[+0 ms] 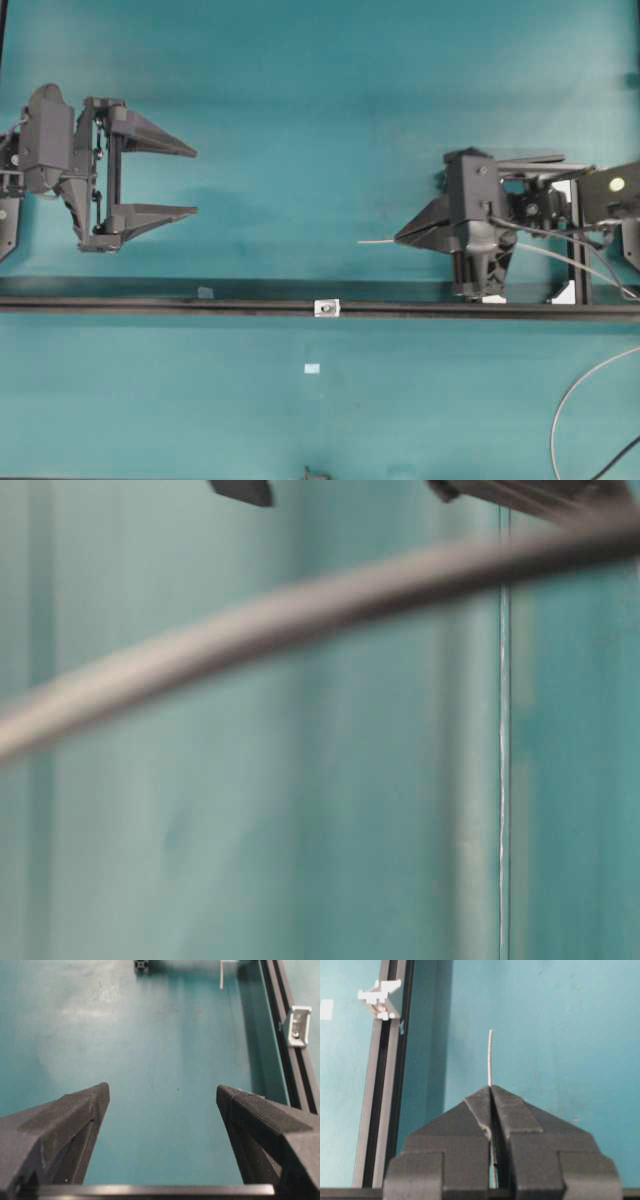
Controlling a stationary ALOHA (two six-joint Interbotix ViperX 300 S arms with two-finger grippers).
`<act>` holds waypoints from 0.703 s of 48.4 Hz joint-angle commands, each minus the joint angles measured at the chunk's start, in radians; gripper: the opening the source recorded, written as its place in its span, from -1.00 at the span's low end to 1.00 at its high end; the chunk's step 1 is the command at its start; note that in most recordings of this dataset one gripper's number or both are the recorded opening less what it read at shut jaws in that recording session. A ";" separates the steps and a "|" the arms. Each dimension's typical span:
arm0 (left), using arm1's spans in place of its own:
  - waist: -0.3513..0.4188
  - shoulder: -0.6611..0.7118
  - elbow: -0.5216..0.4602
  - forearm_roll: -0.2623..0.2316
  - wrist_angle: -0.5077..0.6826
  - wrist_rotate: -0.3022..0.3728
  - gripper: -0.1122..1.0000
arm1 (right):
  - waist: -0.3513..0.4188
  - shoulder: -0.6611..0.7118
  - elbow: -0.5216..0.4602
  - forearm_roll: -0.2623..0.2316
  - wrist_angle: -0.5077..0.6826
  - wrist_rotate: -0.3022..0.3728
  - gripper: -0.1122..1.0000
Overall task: Insert the wire through the hole in the metal fitting marked with a red label.
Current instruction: 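Lift the wire and swing the right gripper toward the black rail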
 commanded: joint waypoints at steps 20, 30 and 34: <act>-0.002 -0.081 -0.031 -0.008 0.005 0.000 0.59 | -0.020 -0.144 0.018 -0.025 0.049 -0.002 -0.82; -0.002 -0.092 -0.051 -0.009 0.031 0.000 0.59 | -0.017 -0.149 0.044 -0.020 -0.014 0.002 -0.82; -0.011 -0.095 -0.049 -0.009 0.046 0.000 0.57 | -0.005 -0.156 0.055 -0.015 -0.040 0.002 -0.82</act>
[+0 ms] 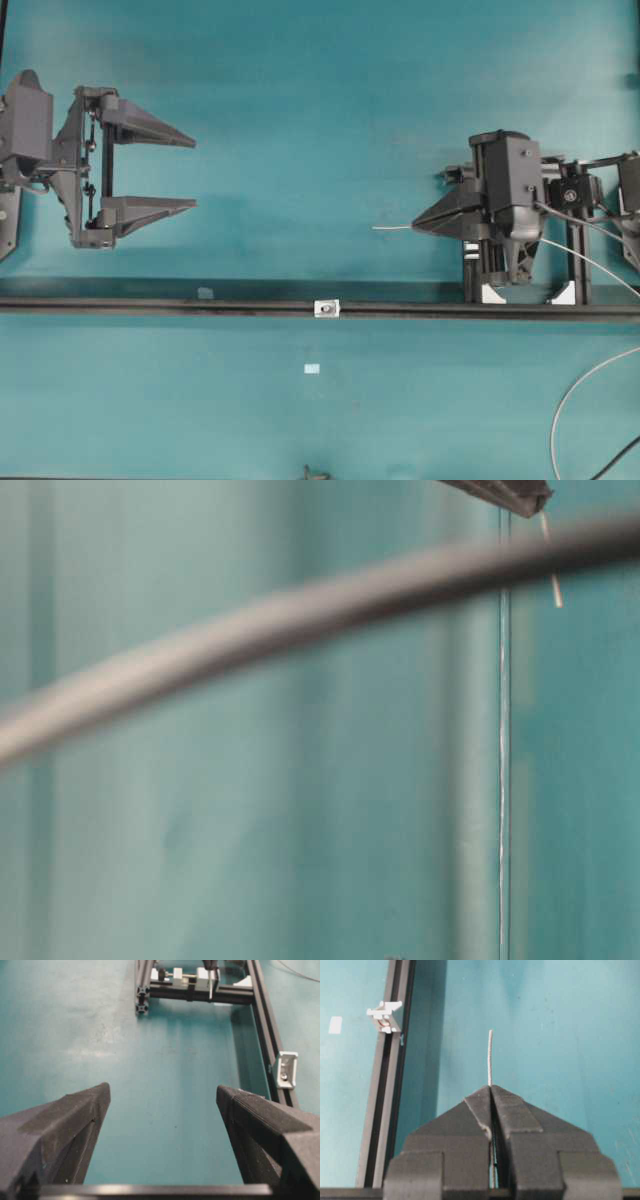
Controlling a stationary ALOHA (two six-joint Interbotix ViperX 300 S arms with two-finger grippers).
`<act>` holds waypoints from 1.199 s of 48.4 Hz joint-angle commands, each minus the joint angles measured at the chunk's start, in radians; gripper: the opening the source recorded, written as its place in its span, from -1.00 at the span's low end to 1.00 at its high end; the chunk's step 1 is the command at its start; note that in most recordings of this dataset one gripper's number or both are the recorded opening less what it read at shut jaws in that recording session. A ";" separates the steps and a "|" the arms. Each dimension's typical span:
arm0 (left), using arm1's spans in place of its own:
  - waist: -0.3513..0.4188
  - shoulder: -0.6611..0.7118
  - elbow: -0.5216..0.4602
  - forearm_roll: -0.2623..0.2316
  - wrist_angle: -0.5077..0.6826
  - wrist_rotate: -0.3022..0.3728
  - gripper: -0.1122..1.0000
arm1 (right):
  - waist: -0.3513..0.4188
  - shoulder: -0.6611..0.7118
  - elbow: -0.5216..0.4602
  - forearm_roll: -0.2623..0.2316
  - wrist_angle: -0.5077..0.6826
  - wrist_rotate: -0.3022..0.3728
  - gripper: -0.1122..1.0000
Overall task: Insert the wire through the hole in the metal fitting marked with a red label.
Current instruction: 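Lift the wire and swing the right gripper toward the black rail, then lower the wire along the rail toward the white bracket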
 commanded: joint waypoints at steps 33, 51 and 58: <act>-0.181 -0.018 -0.009 -0.040 -0.006 -0.003 0.54 | 0.173 0.025 0.087 0.135 -0.313 -0.006 -0.82; -0.241 0.170 0.009 -0.048 -0.236 -0.031 0.54 | 0.333 0.164 0.087 0.505 -0.525 -0.255 -0.82; -0.253 0.279 -0.008 -0.052 -0.316 -0.035 0.54 | 0.422 0.199 0.084 0.696 -0.600 -0.368 -0.82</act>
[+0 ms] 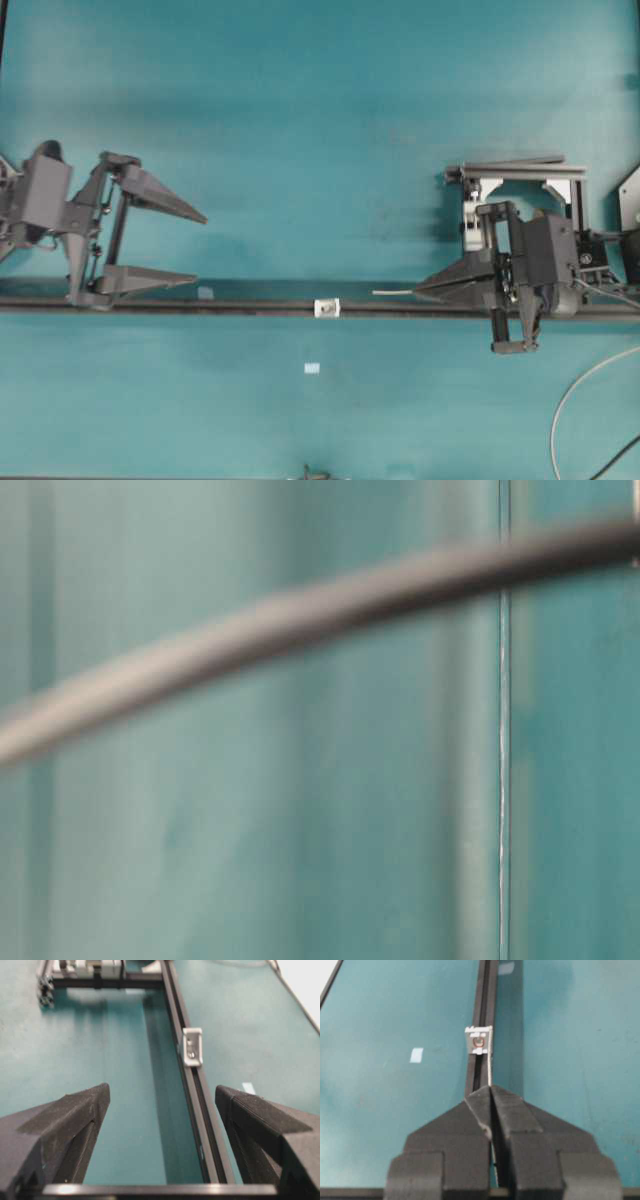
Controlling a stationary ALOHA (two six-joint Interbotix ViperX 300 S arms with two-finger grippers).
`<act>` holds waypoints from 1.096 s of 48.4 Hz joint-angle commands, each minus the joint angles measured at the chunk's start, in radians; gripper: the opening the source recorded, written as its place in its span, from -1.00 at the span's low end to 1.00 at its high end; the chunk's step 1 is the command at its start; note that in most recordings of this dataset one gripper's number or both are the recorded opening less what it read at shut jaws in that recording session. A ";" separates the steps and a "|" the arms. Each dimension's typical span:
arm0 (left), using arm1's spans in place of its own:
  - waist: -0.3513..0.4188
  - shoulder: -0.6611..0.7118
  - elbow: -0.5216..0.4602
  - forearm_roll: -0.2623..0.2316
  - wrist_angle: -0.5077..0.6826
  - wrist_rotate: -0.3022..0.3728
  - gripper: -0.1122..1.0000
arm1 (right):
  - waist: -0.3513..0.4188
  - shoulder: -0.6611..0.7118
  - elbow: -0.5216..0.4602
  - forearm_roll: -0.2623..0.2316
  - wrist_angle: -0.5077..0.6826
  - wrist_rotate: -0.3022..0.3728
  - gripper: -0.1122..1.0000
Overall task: Insert the wire through the hole in the metal fitting marked with a red label.
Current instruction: 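Lower the wire along the rail toward the white bracket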
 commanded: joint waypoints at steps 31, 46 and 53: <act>-0.066 0.331 -0.069 -0.006 -0.278 -0.069 0.53 | 0.146 0.192 -0.054 0.155 -0.184 -0.051 -0.82; -0.071 0.399 -0.092 -0.006 -0.302 -0.064 0.53 | 0.146 0.219 -0.044 0.183 -0.190 -0.025 -0.82; -0.071 0.419 -0.089 -0.006 -0.333 -0.060 0.53 | 0.147 0.221 -0.038 0.187 -0.212 -0.025 -0.82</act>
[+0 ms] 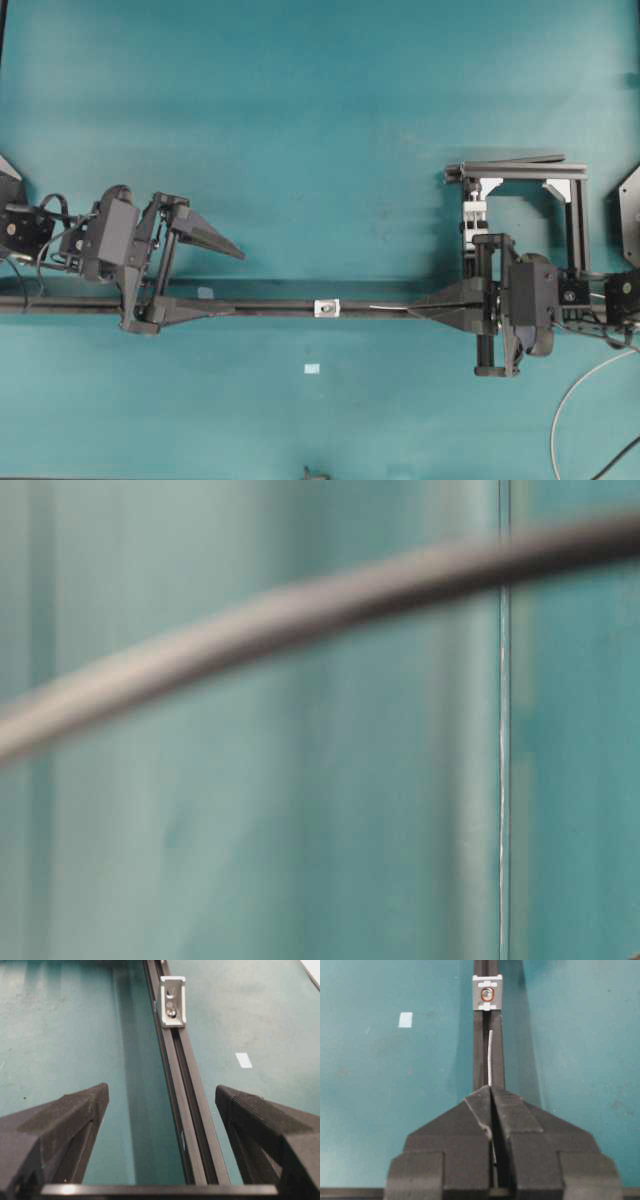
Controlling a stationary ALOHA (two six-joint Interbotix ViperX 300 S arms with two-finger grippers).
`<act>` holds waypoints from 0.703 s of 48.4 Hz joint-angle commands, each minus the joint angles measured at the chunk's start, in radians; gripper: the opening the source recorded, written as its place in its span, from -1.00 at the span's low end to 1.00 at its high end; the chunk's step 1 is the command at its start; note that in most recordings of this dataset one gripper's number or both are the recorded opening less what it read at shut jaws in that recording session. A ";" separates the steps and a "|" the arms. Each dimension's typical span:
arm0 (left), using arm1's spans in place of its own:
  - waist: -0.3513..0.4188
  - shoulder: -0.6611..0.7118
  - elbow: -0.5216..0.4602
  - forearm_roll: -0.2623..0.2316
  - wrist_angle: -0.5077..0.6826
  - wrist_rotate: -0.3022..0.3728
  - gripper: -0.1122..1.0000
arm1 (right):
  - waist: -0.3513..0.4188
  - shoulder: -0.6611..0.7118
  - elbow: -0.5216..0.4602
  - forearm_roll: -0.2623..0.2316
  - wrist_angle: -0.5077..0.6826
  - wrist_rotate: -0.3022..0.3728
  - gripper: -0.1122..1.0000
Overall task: Insert the wire through the hole in the metal fitting marked with a red label.
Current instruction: 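Lower the wire along the rail toward the white bracket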
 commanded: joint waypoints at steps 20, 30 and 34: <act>-0.005 0.008 0.003 0.000 -0.026 0.003 0.53 | 0.006 0.021 -0.011 0.002 -0.052 0.002 -0.82; -0.005 0.006 0.003 0.005 -0.038 0.003 0.53 | 0.012 0.025 -0.011 0.002 -0.081 0.002 -0.82; -0.005 0.006 0.003 0.006 -0.040 0.003 0.53 | 0.017 0.028 -0.011 0.000 -0.091 0.002 -0.82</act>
